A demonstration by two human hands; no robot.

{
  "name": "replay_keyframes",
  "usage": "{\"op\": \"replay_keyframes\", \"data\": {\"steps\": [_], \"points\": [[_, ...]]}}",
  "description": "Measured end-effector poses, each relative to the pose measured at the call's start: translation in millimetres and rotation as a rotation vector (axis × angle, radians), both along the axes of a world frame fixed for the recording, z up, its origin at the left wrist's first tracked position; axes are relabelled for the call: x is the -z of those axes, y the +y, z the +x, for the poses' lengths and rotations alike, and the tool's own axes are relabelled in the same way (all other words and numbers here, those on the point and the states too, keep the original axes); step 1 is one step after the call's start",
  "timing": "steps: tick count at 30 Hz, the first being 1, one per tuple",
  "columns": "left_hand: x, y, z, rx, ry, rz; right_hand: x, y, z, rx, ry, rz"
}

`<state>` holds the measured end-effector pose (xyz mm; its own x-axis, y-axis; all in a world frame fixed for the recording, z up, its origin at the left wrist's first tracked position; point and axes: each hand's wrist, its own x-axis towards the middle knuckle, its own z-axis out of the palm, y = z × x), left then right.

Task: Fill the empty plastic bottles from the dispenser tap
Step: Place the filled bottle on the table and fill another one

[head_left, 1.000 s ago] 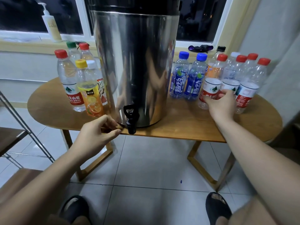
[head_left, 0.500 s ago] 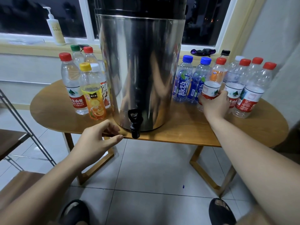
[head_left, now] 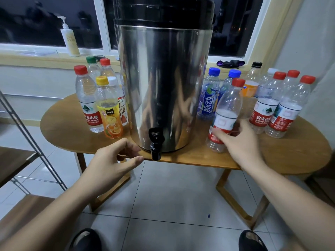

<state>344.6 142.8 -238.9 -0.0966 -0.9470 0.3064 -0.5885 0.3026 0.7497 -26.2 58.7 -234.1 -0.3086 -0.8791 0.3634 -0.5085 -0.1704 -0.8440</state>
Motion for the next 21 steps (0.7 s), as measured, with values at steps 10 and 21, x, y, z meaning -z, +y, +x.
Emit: {"op": "replay_keyframes", "data": {"steps": [10,21], "points": [[-21.6,27.4,-15.0,0.142,0.327,-0.042,3.3,98.7,50.5,-0.309,-0.051,0.064],[-28.7,36.3,-19.0,0.233,0.105,-0.170,40.2,130.7,75.9,-0.612,0.314,0.283]]}}
